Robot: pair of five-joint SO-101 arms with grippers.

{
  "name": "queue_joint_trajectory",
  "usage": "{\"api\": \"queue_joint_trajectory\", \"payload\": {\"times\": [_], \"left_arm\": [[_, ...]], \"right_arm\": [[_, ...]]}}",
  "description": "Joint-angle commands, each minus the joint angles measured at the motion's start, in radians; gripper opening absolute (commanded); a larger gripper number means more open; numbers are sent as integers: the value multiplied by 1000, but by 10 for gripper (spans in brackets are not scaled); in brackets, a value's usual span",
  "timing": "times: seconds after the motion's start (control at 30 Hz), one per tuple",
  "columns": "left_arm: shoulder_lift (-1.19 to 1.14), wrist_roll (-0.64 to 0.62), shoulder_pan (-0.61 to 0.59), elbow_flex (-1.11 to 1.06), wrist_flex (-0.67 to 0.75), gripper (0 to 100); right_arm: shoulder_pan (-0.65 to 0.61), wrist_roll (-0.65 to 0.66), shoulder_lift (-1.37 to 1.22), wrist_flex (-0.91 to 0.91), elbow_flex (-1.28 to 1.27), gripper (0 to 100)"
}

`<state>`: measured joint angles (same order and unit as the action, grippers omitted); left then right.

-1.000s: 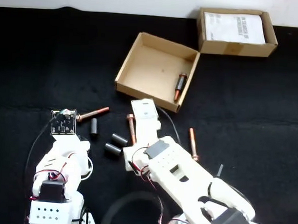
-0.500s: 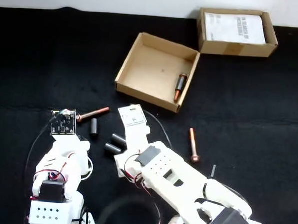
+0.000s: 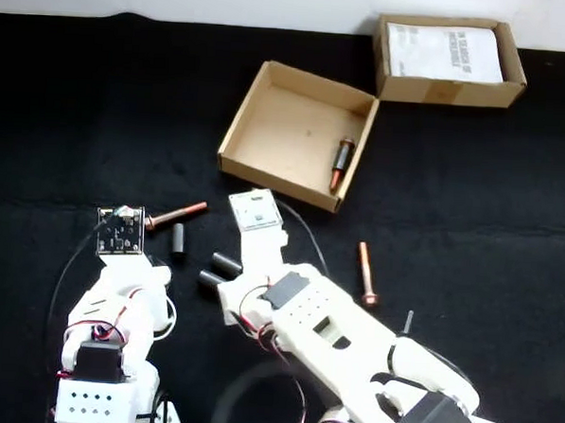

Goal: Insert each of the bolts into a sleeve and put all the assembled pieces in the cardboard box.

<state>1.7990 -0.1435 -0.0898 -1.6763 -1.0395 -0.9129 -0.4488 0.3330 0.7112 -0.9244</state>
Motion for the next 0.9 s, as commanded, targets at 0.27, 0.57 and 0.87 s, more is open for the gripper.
{"api": "queue_joint_trajectory", "payload": {"times": [0.27, 0.57, 0.87], "left_arm": [[8, 2, -8, -19, -2, 14], [8, 2, -8, -19, -2, 14], [8, 2, -8, -19, -3, 14]], "right_arm": [[105, 17, -2, -7, 35, 226], [102, -25, -2, -7, 35, 308], [71, -63, -82, -91, 41, 307]]}}
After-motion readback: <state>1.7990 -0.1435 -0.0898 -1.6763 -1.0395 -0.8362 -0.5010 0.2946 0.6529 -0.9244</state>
